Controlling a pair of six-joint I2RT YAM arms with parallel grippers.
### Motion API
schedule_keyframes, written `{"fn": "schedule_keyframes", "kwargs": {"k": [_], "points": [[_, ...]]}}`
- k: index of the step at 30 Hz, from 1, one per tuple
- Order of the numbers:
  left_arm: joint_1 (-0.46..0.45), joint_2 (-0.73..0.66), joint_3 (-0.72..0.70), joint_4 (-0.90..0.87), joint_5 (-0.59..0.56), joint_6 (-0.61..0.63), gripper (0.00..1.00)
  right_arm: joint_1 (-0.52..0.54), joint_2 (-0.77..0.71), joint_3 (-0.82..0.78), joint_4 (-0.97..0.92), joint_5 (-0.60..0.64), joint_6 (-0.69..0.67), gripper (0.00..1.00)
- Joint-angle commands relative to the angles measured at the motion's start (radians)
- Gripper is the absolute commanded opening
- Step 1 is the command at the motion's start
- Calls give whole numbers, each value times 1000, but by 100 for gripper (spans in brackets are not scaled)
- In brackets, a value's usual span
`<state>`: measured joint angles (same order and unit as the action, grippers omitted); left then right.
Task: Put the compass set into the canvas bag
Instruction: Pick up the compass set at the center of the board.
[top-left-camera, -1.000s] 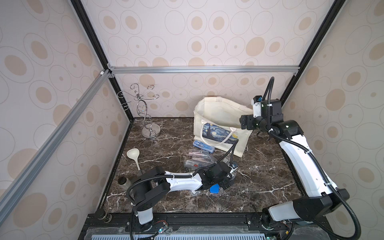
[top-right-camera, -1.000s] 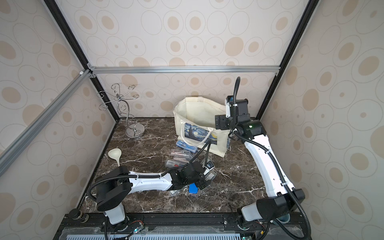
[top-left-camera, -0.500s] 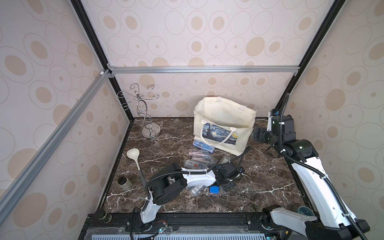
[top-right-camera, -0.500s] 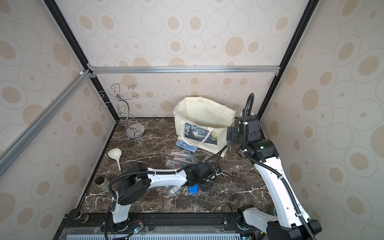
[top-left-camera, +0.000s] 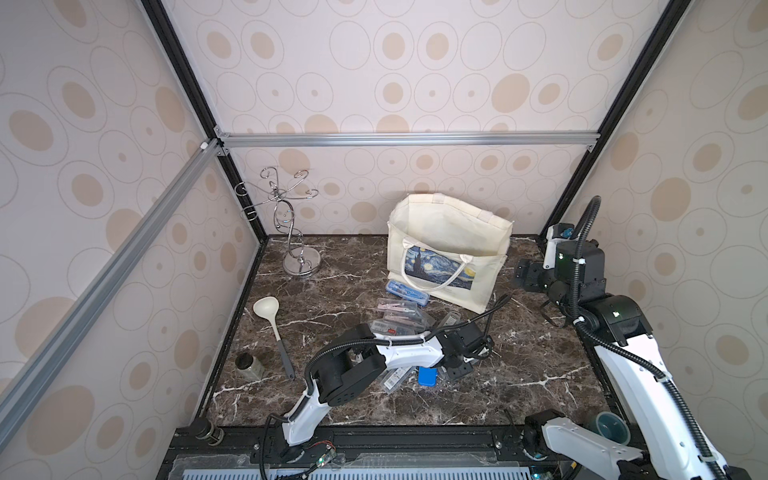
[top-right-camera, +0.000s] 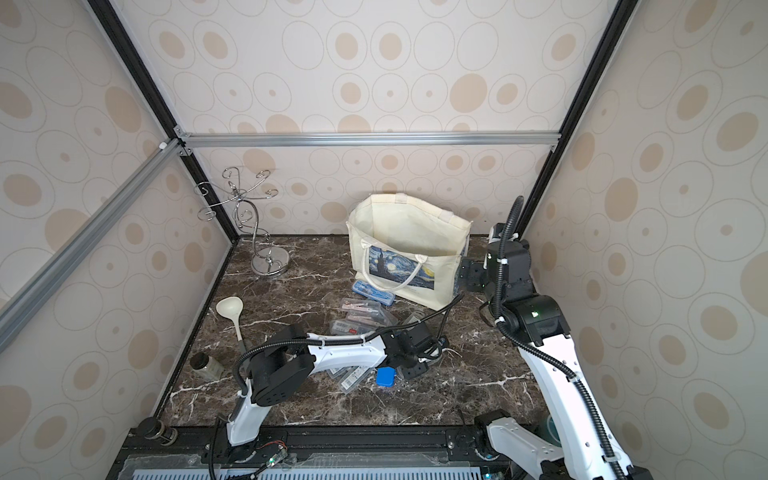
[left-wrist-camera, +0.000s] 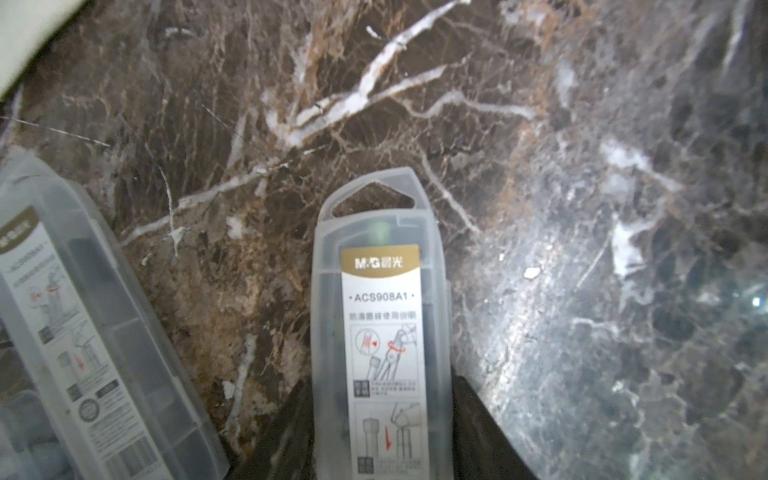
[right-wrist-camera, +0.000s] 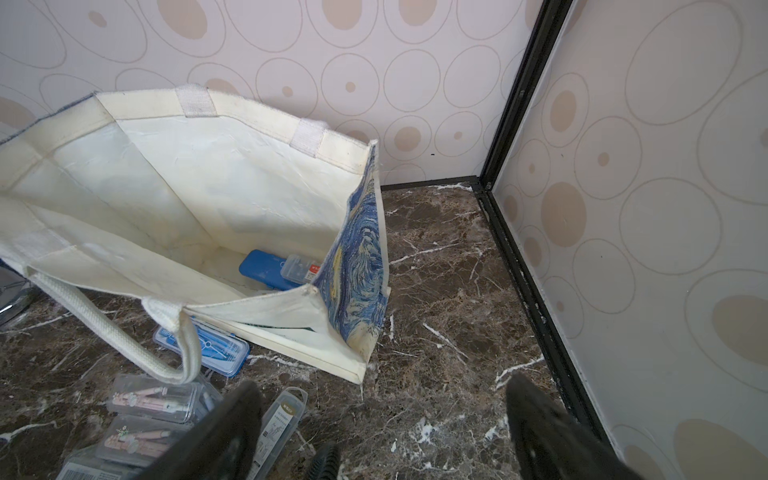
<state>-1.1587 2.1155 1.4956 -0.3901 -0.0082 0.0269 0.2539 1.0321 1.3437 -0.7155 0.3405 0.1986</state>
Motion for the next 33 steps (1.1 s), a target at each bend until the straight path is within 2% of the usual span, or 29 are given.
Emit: {"fn": "schedule_keyframes", "kwargs": {"k": [1, 5, 13, 22, 28, 33], "points": [[-8, 34, 2, -74, -15, 13, 40, -3, -17, -24, 22, -1, 10, 93], [-8, 3, -31, 1, -38, 13, 36, -3, -15, -31, 33, -29, 6, 93], [-7, -103, -129, 202, -94, 20, 35, -4, -3, -31, 46, -79, 3, 93], [-6, -297, -310, 480, -159, 19, 34, -3, 17, -33, 52, -170, -20, 93], [-4, -439, -429, 646, -281, 5, 35, -3, 40, -24, 60, -293, -32, 93], [8, -545, -512, 762, -372, -11, 36, -3, 60, -12, 86, -448, -37, 93]]}}
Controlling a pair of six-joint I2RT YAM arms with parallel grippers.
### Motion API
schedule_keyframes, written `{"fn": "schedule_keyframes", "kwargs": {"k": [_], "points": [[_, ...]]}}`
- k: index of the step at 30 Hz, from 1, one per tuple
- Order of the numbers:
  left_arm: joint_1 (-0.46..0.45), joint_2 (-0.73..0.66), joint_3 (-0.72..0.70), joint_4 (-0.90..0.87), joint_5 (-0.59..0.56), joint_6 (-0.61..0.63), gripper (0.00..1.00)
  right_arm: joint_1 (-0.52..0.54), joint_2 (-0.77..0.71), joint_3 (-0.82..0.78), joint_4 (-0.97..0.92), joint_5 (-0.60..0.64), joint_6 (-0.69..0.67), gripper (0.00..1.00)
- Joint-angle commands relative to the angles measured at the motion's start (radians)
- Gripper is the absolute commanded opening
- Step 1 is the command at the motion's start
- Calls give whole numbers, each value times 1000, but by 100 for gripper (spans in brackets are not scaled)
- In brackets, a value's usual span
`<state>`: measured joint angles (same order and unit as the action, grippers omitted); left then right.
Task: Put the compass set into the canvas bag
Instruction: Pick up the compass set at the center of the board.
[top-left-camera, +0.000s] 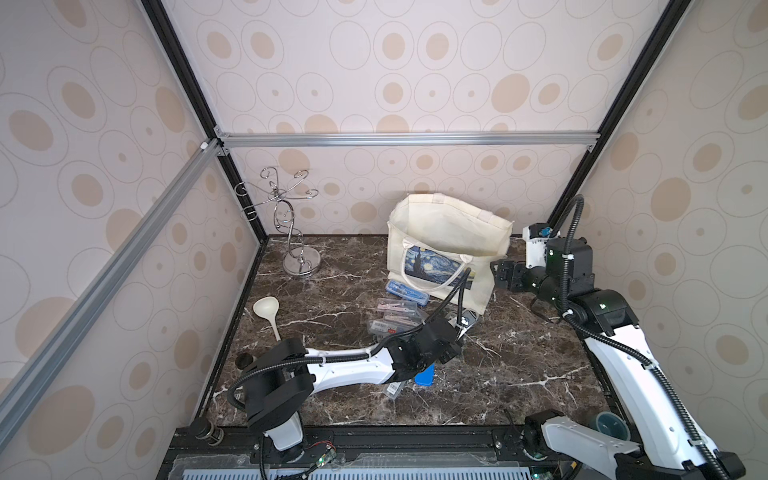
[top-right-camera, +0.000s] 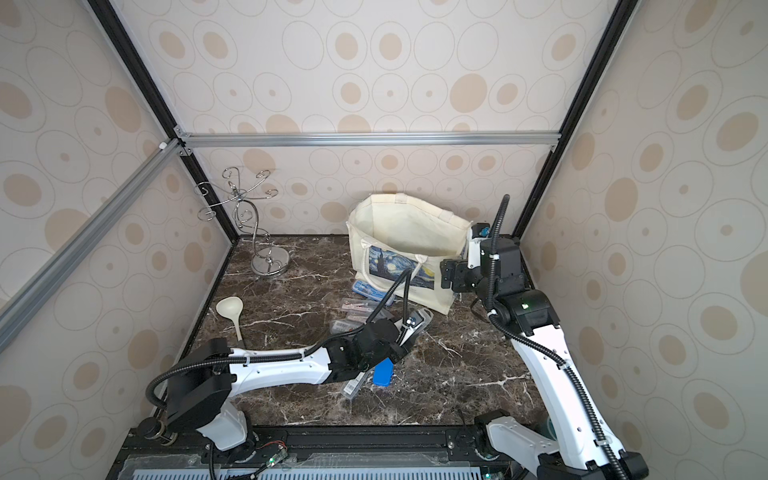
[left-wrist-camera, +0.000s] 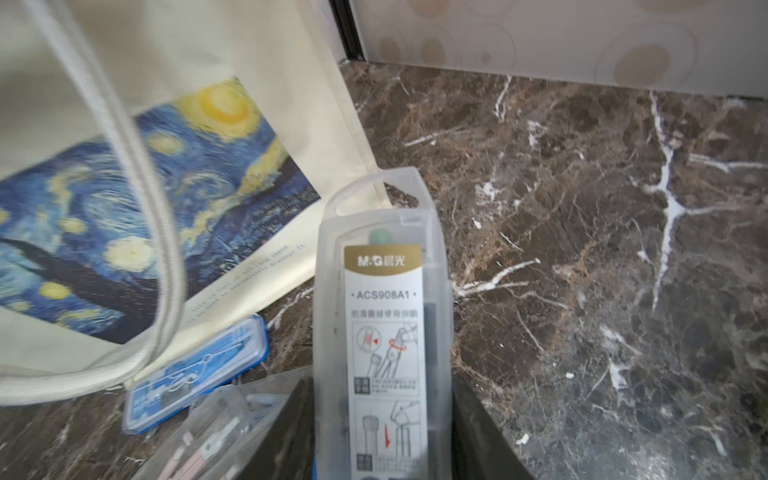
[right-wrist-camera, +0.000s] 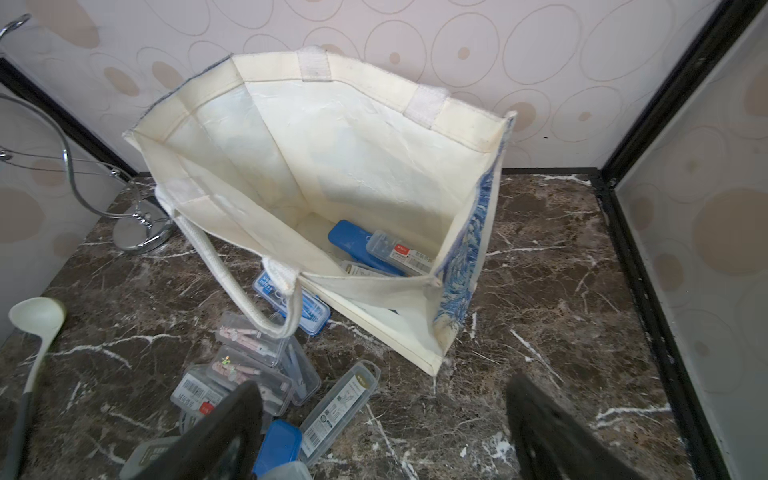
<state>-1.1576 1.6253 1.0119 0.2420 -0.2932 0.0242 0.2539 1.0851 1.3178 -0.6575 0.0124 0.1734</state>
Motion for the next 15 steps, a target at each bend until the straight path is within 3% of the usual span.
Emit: {"fn": "schedule_keyframes", "kwargs": {"k": [1, 15], "points": [[12, -79, -52, 160, -94, -13, 36, -2, 10, 14, 35, -151, -11, 93], [123, -310, -324, 453, -148, -145, 38, 4, 86, 51, 114, -574, 79, 84]]}}
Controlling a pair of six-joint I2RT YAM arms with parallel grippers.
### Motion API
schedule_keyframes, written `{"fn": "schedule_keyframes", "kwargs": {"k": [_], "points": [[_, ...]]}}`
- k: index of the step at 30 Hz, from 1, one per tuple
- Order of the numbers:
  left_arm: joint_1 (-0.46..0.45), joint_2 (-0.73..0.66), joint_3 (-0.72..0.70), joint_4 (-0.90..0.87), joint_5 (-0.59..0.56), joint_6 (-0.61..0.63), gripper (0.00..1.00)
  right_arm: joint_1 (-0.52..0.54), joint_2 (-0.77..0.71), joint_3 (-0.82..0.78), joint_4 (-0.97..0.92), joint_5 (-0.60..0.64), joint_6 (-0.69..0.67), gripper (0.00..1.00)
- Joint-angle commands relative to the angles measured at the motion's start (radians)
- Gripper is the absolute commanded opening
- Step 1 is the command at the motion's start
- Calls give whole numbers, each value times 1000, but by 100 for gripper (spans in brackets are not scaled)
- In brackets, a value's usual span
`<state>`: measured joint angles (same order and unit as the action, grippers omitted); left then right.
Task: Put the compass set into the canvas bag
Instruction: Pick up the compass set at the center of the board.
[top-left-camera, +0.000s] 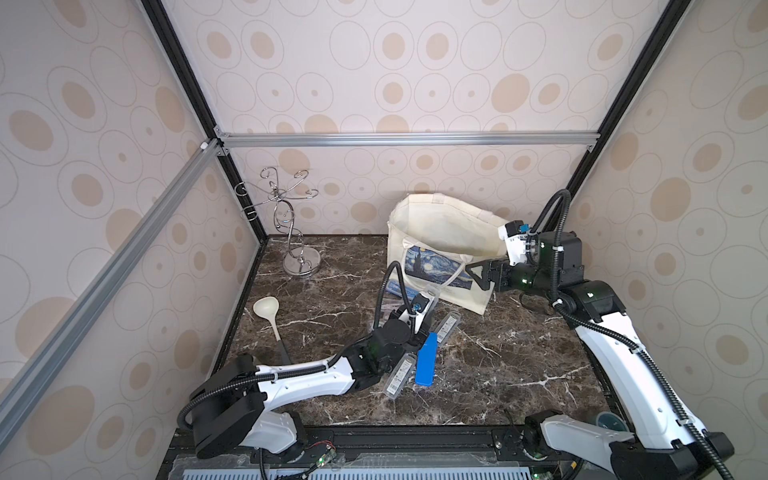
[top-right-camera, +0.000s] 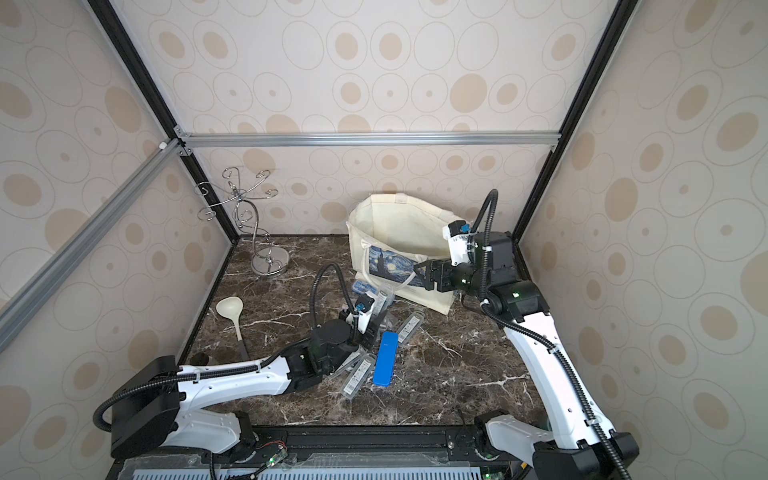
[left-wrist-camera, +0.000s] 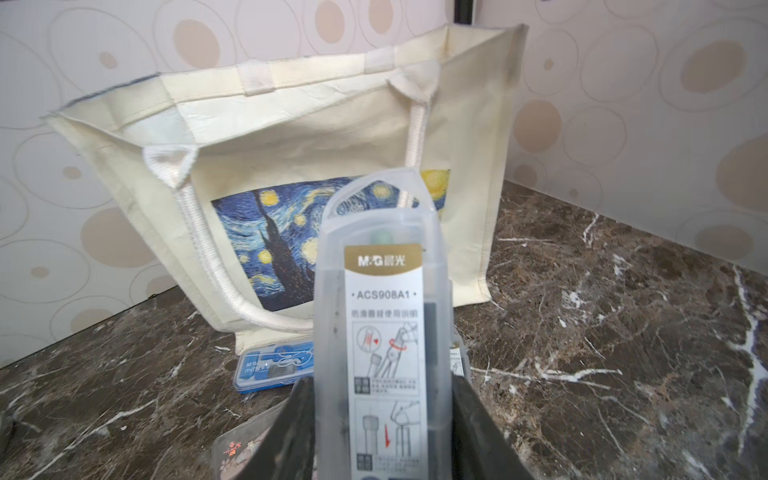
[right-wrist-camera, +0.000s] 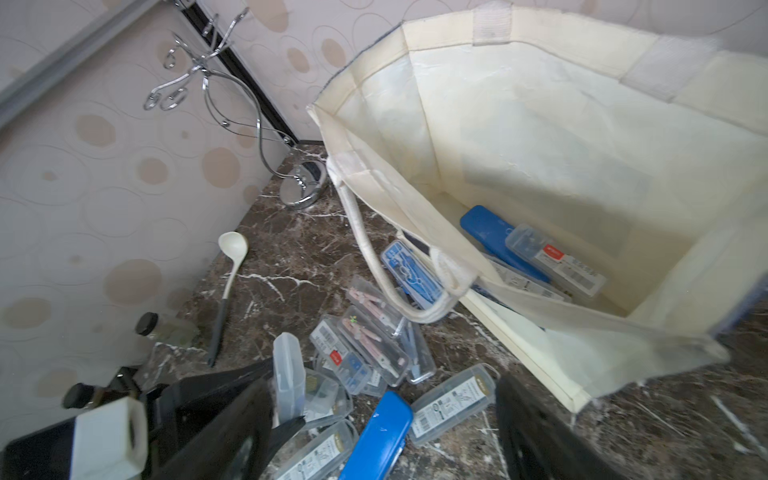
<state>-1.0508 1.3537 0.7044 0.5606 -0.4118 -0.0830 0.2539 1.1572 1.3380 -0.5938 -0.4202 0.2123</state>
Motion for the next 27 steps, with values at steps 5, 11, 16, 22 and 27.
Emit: {"fn": "schedule_keyframes", "kwargs": {"k": [5, 11, 16, 22, 27], "points": [[38, -61, -35, 161, -50, -32, 38, 80, 60, 53, 63, -137, 44, 79], [55, -61, -31, 189, -38, -27, 38, 203, 147, 116, 39, -54, 19, 76], [69, -62, -23, 195, -16, -23, 39, 284, 234, 173, 18, 6, 4, 73], [75, -71, -21, 194, -5, -19, 39, 339, 323, 223, 0, 38, -1, 68], [80, -79, -26, 195, 0, -21, 39, 350, 362, 229, 3, 35, 6, 61]]}}
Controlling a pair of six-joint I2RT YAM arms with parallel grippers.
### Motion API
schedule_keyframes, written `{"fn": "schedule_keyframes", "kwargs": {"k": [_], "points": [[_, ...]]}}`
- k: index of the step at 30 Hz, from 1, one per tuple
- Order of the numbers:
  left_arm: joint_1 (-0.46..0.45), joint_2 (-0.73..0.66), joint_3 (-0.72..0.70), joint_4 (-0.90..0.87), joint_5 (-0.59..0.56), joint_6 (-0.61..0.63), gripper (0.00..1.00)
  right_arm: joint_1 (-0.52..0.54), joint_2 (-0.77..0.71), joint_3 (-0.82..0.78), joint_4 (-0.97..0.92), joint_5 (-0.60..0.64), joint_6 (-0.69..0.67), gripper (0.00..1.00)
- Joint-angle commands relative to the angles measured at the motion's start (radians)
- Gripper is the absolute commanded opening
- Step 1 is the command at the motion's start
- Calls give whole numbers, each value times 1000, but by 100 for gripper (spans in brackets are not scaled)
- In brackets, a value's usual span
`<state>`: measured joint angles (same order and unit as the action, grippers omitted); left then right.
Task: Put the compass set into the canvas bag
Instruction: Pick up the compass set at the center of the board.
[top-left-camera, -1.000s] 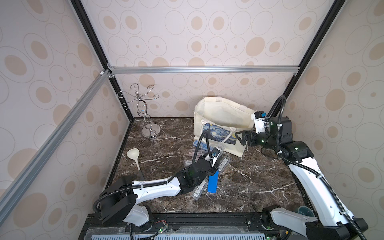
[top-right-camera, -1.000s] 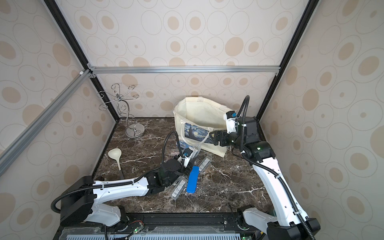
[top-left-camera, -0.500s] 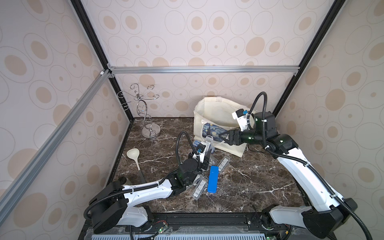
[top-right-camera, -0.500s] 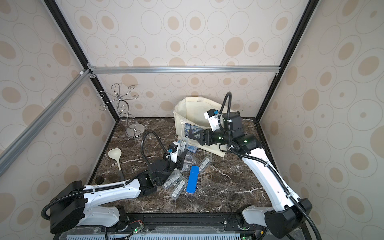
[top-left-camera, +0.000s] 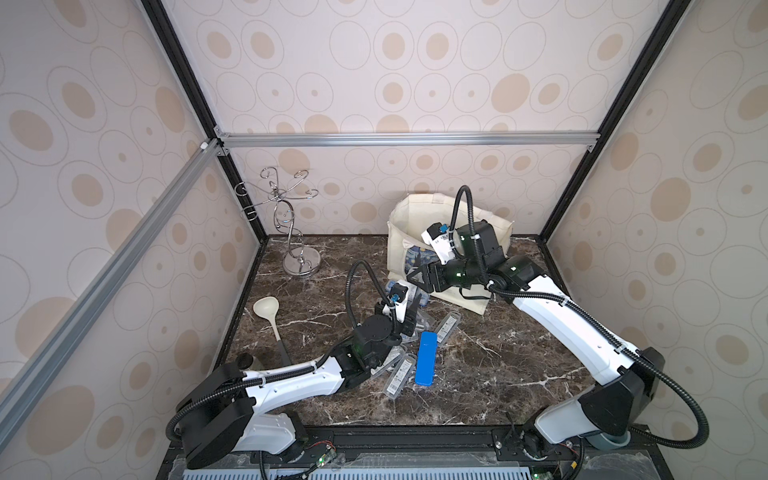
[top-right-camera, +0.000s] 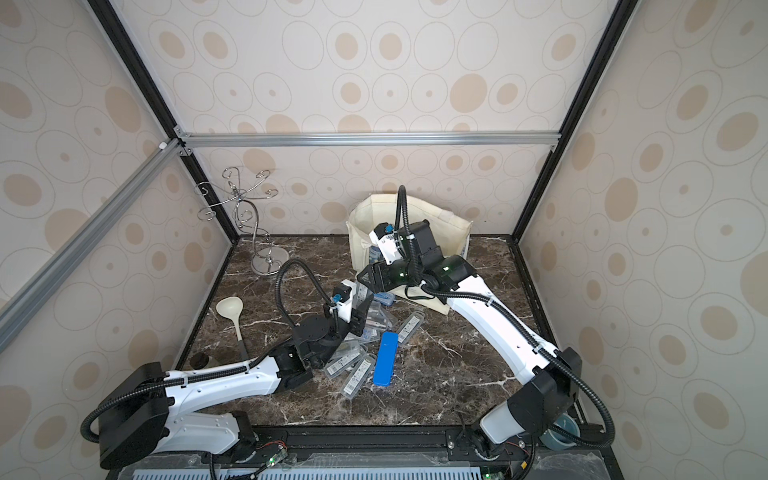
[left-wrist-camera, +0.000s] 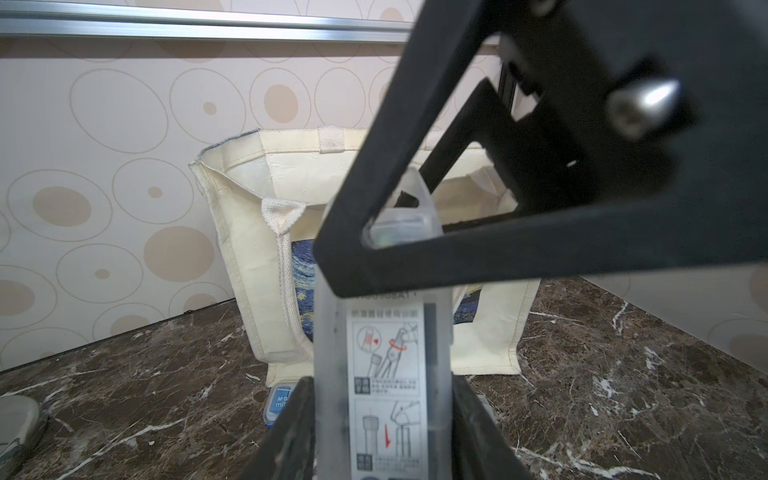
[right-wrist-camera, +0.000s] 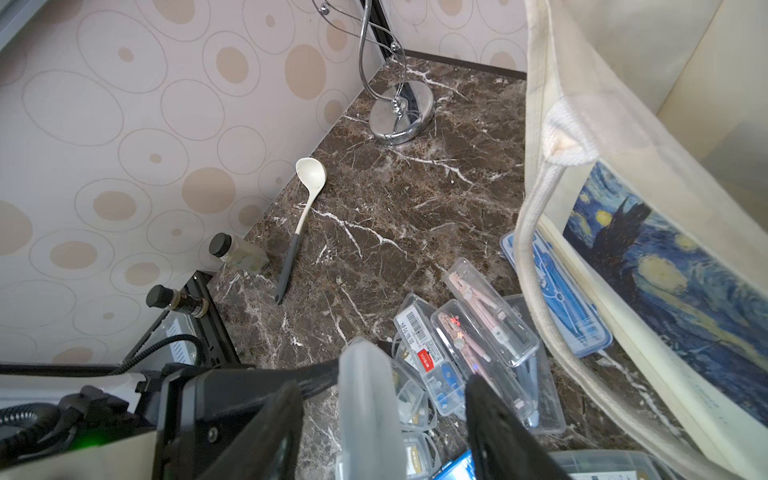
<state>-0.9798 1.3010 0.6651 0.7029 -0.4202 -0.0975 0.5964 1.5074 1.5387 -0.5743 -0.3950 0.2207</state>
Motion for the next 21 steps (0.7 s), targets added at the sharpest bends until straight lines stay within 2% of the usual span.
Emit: {"fn": "schedule_keyframes", "kwargs": {"k": [1, 12, 16, 21], "points": [[9, -28, 13, 53, 10, -7, 40, 9, 16, 29, -17, 8, 1, 59], [16, -20, 11, 56, 16, -20, 40, 9, 37, 18, 21, -48, 27, 39], [18, -19, 10, 56, 20, -27, 41, 9, 38, 11, 28, -53, 30, 28], [17, -16, 7, 56, 20, -32, 46, 9, 32, 6, 34, -50, 32, 20]]}}
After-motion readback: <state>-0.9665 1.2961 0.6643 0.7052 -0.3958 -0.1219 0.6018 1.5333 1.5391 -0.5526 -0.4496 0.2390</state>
